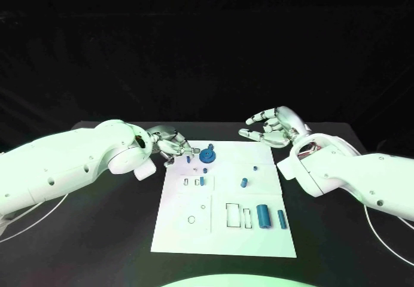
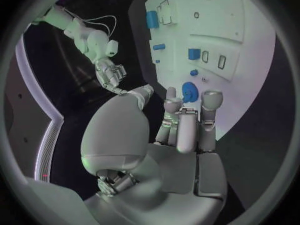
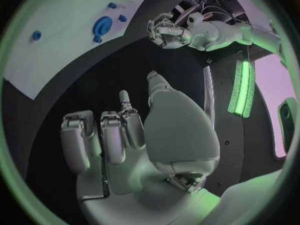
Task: Assemble the parts on the task board
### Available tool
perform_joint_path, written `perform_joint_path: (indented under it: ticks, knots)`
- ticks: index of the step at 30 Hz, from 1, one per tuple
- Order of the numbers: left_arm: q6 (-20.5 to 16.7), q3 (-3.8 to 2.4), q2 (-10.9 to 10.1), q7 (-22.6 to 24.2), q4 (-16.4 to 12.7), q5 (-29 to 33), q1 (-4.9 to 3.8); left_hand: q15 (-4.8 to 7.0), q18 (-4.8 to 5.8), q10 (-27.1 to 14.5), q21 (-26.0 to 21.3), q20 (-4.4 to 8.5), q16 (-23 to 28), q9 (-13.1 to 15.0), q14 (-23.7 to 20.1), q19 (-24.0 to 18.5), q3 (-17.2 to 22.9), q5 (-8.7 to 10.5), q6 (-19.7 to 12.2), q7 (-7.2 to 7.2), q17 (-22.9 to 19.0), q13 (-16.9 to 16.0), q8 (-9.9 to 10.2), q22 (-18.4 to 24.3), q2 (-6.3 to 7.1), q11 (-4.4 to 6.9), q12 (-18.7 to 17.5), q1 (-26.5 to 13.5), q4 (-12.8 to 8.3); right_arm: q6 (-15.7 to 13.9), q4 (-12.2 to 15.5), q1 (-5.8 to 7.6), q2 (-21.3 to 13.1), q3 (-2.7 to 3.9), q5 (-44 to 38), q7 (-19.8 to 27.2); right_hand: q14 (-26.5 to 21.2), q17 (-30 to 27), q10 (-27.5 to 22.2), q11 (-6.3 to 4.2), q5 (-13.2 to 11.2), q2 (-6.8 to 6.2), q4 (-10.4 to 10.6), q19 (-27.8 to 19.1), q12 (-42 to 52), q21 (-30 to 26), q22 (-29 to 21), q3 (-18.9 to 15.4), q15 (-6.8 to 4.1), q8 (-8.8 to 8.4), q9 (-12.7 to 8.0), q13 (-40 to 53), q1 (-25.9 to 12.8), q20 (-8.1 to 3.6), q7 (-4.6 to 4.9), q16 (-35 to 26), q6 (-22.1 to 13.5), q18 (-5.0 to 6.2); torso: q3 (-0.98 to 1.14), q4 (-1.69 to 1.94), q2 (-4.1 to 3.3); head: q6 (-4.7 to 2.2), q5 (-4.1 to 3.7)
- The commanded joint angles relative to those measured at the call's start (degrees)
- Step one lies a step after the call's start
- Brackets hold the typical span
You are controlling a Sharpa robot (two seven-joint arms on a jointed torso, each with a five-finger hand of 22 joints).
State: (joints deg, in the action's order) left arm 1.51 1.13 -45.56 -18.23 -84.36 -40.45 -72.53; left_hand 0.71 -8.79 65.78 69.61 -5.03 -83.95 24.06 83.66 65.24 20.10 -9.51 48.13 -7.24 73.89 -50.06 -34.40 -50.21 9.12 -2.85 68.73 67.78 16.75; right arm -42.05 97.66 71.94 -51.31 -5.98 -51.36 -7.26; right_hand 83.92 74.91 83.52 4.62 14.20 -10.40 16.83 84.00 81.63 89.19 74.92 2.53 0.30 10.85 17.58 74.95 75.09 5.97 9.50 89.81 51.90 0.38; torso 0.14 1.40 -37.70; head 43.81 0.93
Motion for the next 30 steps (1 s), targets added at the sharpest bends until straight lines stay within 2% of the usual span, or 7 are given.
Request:
perform_joint_path:
  ticks: [1, 3, 7, 9, 14, 21, 30]
  knots:
    - [6.41, 0.35, 1.89, -7.39, 1.23, -7.19, -0.79, 0.27, 0.76, 0.6, 0.52, 0.04, -0.43, 0.5, 0.85, 0.63, -1.05, 0.0, 0.07, 0.39, 0.26, -0.34, -0.73, -0.48, -0.19, 0.28, 0.45, -1.31, -0.03, 3.1, -0.34, 0.35, -0.61, -0.03, 3.99, -0.2, 6.08, 15.09, -0.52, -0.11, 0.29, 0.17, -0.02, 5.41, -0.38, -0.48, 14.44, -0.37, 0.0, 0.17, -0.06, 8.43, -0.31, 0.28, -0.27, 0.19, 0.02, -0.07, 0.25, 0.04, 0.23, 0.49, 0.09]
    - [7.09, 0.5, 2.81, -8.03, 1.78, -8.3, -1.06, 0.44, 0.83, 0.81, 0.76, 0.16, -0.51, 1.01, 0.96, 0.85, -1.7, 0.0, 0.45, 0.66, 0.5, -0.57, -1.42, -0.84, -0.33, 0.5, 0.63, -1.88, -0.03, 3.36, -0.44, 0.46, -0.84, -0.03, 4.1, -0.44, 6.08, 15.09, -0.52, -0.11, 0.29, 0.17, -0.02, 5.41, -0.38, -0.48, 14.44, -0.37, 0.0, 0.17, -0.06, 8.43, -0.31, 0.28, -0.27, 0.19, 0.02, -0.07, 0.33, 0.1, 0.23, 0.6, 0.05]
    - [9.03, 1.04, 5.4, -9.32, 3.65, -11.0, -1.79, 0.88, 1.17, 1.89, 1.87, 0.51, -1.04, 2.17, 1.56, 2.07, -3.1, -0.01, 1.04, 1.24, 1.85, -1.83, -2.77, -2.66, -0.91, 1.0, 1.47, -3.2, 0.0, 3.95, -0.69, 0.65, -1.27, -0.03, 4.24, -1.05, 6.05, 14.98, -0.57, -0.11, 0.34, 0.2, -0.02, 5.34, -0.43, -0.61, 14.37, -0.45, 0.0, 0.19, -0.06, 8.38, -0.34, 0.28, -0.27, 0.14, 0.03, -0.04, 0.2, 0.27, 0.28, 0.82, 0.15]
    - [10.22, 1.39, 6.84, -9.86, 4.85, -12.52, -2.16, 1.15, 1.54, 2.69, 3.01, 0.76, -1.7, 2.84, 2.25, 3.37, -3.94, 0.11, 1.12, 1.53, 3.57, -2.76, -3.32, -4.55, -1.31, 1.28, 2.07, -4.04, 0.05, 4.18, -0.88, 0.7, -1.38, -0.03, 4.25, -1.37, 6.05, 14.98, -0.57, -0.11, 0.34, 0.2, -0.02, 5.34, -0.43, -0.61, 14.37, -0.45, 0.0, 0.19, -0.06, 8.38, -0.34, 0.28, -0.27, 0.14, 0.03, -0.04, 0.17, 0.18, 0.28, 0.88, 0.26]
    - [12.52, 1.98, 9.31, -10.52, 7.22, -14.14, -2.58, 1.25, 1.62, 2.59, 3.3, 0.91, -1.79, 3.31, 2.35, 3.63, -4.71, 0.31, 0.94, 1.62, 3.76, -2.5, -3.51, -4.92, -1.68, 1.37, 1.91, -5.0, 0.07, 4.62, -1.2, 0.77, -1.45, -0.04, 4.1, -2.06, 6.03, 14.88, -0.62, -0.11, 0.39, 0.25, -0.01, 5.31, -0.5, -0.68, 14.34, -0.54, 0.0, 0.2, -0.07, 8.33, -0.38, 0.28, -0.27, 0.09, 0.03, -0.02, 0.16, 0.01, 0.2, 1.02, 0.53]
    - [14.29, 2.78, 11.6, -10.89, 9.33, -15.36, -2.76, 1.27, 1.67, 2.31, 3.45, 0.94, -1.72, 3.53, 2.29, 3.75, -5.02, 0.34, 0.78, 1.63, 3.59, -2.1, -3.57, -5.15, -2.04, 1.37, 1.67, -5.46, 0.08, 5.17, -1.38, 0.81, -1.66, -0.04, 3.66, -3.02, 6.03, 14.9, -0.61, -0.12, 0.42, 0.31, 0.0, 5.29, -0.49, -0.74, 14.31, -0.61, 0.01, 0.21, -0.08, 8.34, -0.42, 0.28, -0.27, 0.1, 0.03, -0.01, 0.07, -0.03, 0.13, 1.23, 0.28]
    - [15.56, 3.48, 13.12, -11.04, 10.44, -15.42, -2.74, 1.26, 1.69, 2.15, 3.5, 0.95, -1.73, 3.61, 2.29, 3.78, -5.08, 0.31, 0.69, 1.62, 3.63, -1.9, -3.57, -5.24, -2.22, 1.37, 1.53, -5.53, 0.05, 5.84, -1.58, 0.84, -1.62, -0.04, 3.19, -3.8, 6.0, 14.77, -0.78, -0.12, 0.6, 0.52, -0.01, 5.17, -0.68, -0.99, 14.19, -0.78, 0.0, 0.27, -0.09, 8.18, -0.48, 0.28, -0.29, 0.04, 0.07, 0.06, -0.01, 0.03, 0.05, 1.33, 0.16]
